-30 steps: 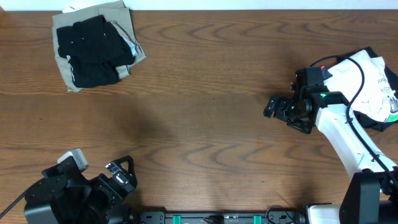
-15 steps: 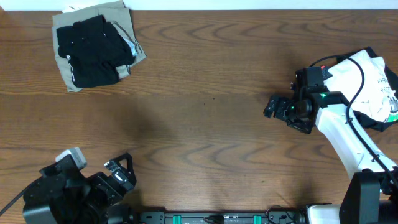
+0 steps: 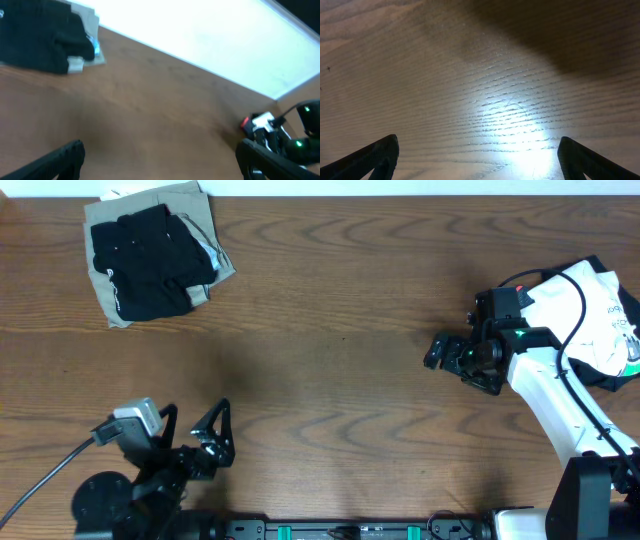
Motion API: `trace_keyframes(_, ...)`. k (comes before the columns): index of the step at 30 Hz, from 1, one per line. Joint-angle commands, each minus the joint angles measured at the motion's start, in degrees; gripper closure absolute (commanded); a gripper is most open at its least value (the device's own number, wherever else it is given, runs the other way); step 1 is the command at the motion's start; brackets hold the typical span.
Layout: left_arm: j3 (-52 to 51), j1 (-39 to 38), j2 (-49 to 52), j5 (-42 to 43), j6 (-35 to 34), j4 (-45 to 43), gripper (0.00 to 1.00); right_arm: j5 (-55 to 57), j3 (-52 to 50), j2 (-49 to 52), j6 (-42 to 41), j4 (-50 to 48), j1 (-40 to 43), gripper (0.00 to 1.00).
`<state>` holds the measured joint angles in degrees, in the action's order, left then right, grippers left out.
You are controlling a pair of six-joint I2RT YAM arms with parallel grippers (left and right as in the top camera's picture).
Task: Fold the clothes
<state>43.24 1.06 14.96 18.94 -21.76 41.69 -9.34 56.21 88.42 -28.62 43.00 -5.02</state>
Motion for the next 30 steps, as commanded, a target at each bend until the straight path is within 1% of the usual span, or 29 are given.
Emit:
trace_keyframes(1, -5.42, -0.28, -3.19, -0.07, 2.99, -4.87, 0.02, 0.37, 0.68, -0.72, 0.44, 0.09, 0.50, 0.01)
trace_keyframes(5, -10.86, -0.31, -6.38, -0.09, 4.63, -10.93, 0.02, 0.35, 0.68, -0.72, 0.44, 0.09, 0.50, 0.01)
trace_keyframes(12, -20.46, -0.28, -12.63, -0.09, 8.87, -25.27, 0.02, 0.35, 0.68, -0.72, 0.44, 0.09, 0.50, 0.01)
trace_keyframes(18, -27.32, -0.28, -14.84, -0.07, 14.36, -33.79, 0.02, 0.37, 0.68, -0.72, 0.44, 0.09, 0.50, 0.01)
trace_keyframes(22, -30.12, -0.28, -14.84, -0.07, 20.41, -36.33, 0.02, 0.35, 0.68, -0.72, 0.44, 0.09, 0.50, 0.01)
trace_keyframes(25, -31.56, -0.26, -14.84, -0.11, 25.86, -36.35, 0.02, 0.35, 0.68, -0.72, 0.44, 0.07, 0.50, 0.01)
trace_keyframes(30, -34.23, 0.31, -14.86, -0.15, 32.54, -36.50, 0.02, 0.35, 0.68, -0.72, 0.44, 0.07, 0.48, 0.01)
